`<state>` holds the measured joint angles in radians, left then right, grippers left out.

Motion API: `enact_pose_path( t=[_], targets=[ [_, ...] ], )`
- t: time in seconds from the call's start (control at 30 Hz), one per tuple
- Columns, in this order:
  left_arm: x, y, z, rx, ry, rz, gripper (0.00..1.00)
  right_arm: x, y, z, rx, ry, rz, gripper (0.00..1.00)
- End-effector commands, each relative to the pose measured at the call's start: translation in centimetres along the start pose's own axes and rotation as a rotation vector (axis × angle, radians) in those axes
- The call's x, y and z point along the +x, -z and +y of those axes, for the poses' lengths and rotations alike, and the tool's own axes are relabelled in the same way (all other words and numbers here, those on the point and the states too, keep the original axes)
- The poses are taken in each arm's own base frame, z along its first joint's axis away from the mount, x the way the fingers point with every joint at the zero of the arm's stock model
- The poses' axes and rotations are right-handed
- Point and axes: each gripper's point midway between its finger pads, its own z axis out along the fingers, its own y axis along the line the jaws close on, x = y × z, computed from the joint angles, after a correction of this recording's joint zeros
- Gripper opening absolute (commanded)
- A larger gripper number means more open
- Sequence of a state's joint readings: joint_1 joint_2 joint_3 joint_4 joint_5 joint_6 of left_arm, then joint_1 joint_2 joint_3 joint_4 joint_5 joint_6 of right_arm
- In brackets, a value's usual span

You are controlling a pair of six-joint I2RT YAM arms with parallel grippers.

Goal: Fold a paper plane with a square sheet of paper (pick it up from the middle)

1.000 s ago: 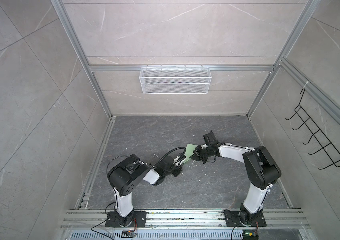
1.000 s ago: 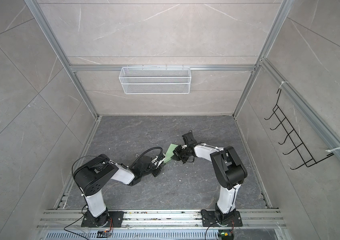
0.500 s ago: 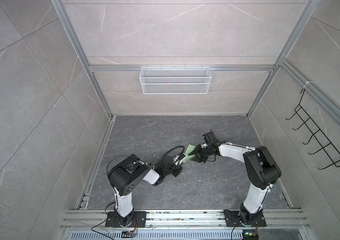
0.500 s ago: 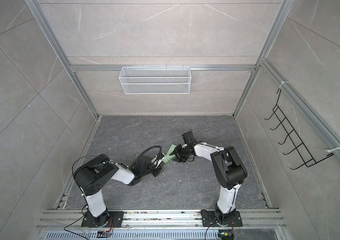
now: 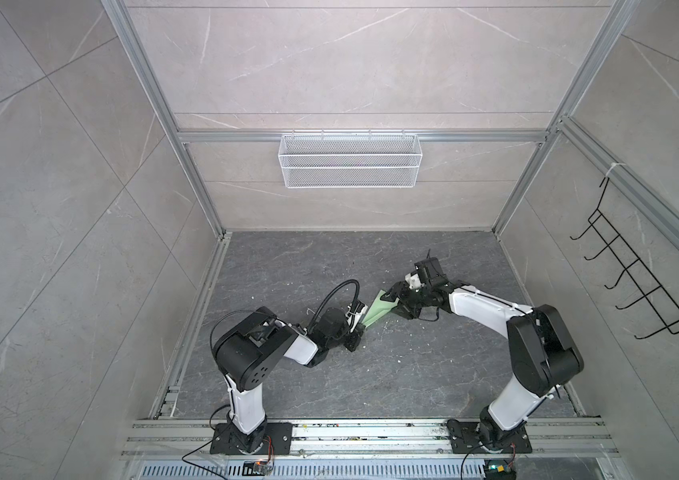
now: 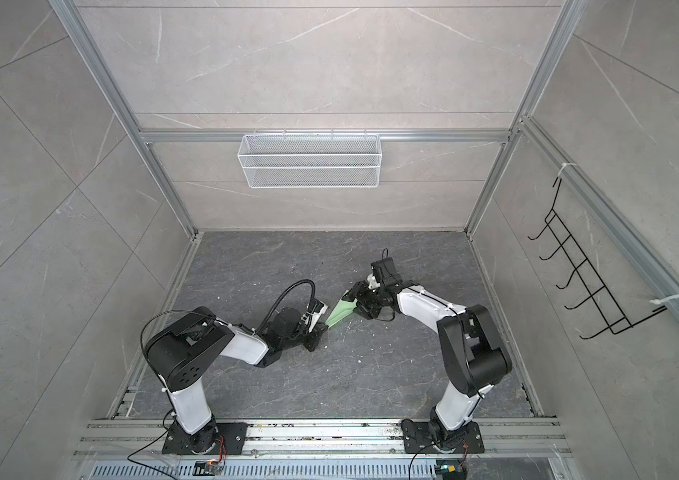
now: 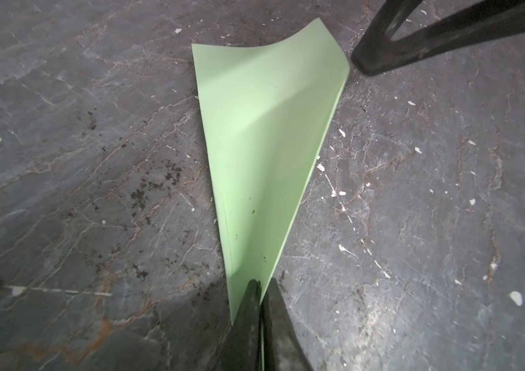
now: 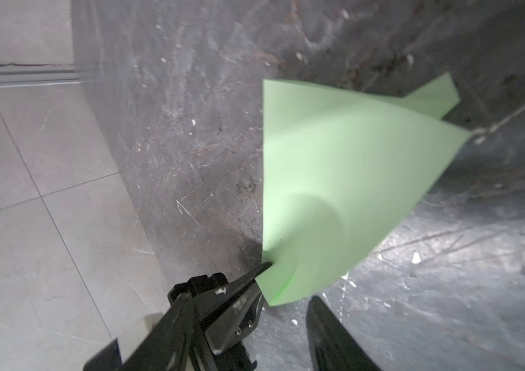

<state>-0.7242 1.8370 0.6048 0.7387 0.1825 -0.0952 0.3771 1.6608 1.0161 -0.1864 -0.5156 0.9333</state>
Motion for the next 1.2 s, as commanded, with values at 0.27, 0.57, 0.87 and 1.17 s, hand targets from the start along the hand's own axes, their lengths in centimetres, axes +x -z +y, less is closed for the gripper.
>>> enact_pose_path(
  t=[0.27, 0.57, 0.87, 1.17],
  targets=[
    [1.9, -0.1, -0.1, 0.067, 0.237, 0.216, 0.08, 1.7, 1.5, 1.7, -0.211, 0.411, -0.114, 0.56],
    [2.6, -0.2, 0.0, 0.070, 0.301, 0.284, 0.07, 3.6, -2.0, 2.6, -0.297, 0.508, -0.029, 0.44],
    [2.9, -0.4, 0.1, 0.084, 0.325, 0.296, 0.09, 2.3, -5.0, 2.2, -0.313, 0.496, -0.009, 0.39],
    [3.2, -0.2, 0.0, 0.091, 0.337, 0.309, 0.16, 1.4, -7.2, 1.6, -0.315, 0.480, 0.015, 0.37]
  ],
)
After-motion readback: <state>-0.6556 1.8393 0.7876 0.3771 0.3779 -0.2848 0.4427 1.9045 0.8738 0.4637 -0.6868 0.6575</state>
